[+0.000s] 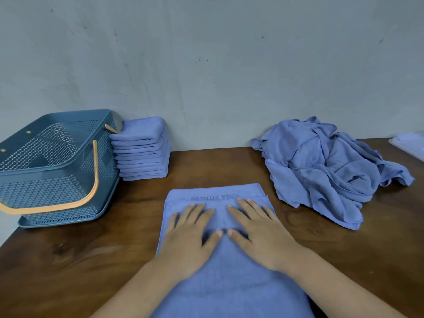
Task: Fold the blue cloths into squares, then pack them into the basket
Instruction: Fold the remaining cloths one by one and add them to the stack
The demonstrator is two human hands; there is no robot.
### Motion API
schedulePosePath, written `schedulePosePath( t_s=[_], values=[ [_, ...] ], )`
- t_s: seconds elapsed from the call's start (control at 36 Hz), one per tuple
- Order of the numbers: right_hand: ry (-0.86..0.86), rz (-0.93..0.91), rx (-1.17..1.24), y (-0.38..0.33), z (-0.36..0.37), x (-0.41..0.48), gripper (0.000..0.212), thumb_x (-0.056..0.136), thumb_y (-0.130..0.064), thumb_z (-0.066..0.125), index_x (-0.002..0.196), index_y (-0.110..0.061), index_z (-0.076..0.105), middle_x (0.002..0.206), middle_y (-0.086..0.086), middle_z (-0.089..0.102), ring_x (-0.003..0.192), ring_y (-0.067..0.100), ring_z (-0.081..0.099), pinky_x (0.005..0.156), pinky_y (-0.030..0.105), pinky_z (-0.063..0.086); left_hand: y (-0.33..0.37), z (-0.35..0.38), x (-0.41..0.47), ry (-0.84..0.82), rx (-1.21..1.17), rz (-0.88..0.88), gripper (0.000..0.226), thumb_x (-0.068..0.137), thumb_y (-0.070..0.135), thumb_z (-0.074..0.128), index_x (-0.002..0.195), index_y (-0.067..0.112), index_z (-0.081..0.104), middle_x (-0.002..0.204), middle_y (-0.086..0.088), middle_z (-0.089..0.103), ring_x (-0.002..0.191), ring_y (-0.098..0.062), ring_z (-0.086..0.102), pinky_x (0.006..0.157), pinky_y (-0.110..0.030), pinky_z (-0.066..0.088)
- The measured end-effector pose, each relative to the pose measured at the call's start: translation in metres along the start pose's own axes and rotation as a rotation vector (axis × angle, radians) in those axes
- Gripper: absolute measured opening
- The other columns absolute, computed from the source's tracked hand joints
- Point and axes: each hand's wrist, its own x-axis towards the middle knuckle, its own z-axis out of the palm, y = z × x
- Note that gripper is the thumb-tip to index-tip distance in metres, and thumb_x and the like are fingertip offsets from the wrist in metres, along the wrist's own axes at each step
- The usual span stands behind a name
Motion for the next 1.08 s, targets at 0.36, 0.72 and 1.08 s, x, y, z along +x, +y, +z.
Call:
schedulePosePath(
  t_s=[0.36, 0.72, 1.08],
  values=[
    [0.007, 0.123, 0.124, 0.070, -0.010, 0.045, 0.066, 0.105, -0.071, 0.024, 0.166, -0.046, 0.014, 0.173, -0.022, -0.005, 0.159, 0.000, -0.010, 0.132, 0.036, -0.001, -0.090, -0.018, 0.052, -0.092, -0.029, -0.098, 0.064, 0.105, 0.071, 0.017, 0.165, 0.051, 0.005, 0.172, 0.028, -0.009, 0.157, 0.005, -0.015, 0.131, -0.042, -0.007],
    [0.277, 0.285, 0.015, 0.072, -0.029, 0.046, 0.007, 0.086, -0.039, 0.063, 0.091, -0.036, 0.059, 0.090, -0.016, 0.056, 0.095, 0.015, 0.049, 0.083, 0.039, 0.043, -0.100, -0.021, 0.051, 0.291, -0.131, -0.090, 0.021, 0.078, 0.032, 0.048, 0.097, 0.036, 0.057, 0.105, 0.019, 0.052, 0.100, -0.007, 0.042, 0.100, -0.035, 0.038],
    [0.435, 0.271, 0.554, 0.070, -0.028, 0.043, 0.012, 0.094, -0.018, 0.062, 0.086, -0.024, 0.056, 0.068, -0.007, 0.064, 0.052, 0.007, 0.049, 0.056, 0.033, 0.039, -0.086, -0.023, 0.051, 0.398, -0.486, -0.165, 0.017, 0.089, 0.007, 0.061, 0.080, 0.021, 0.059, 0.078, 0.005, 0.058, 0.081, -0.016, 0.053, 0.070, -0.037, 0.042]
  ],
)
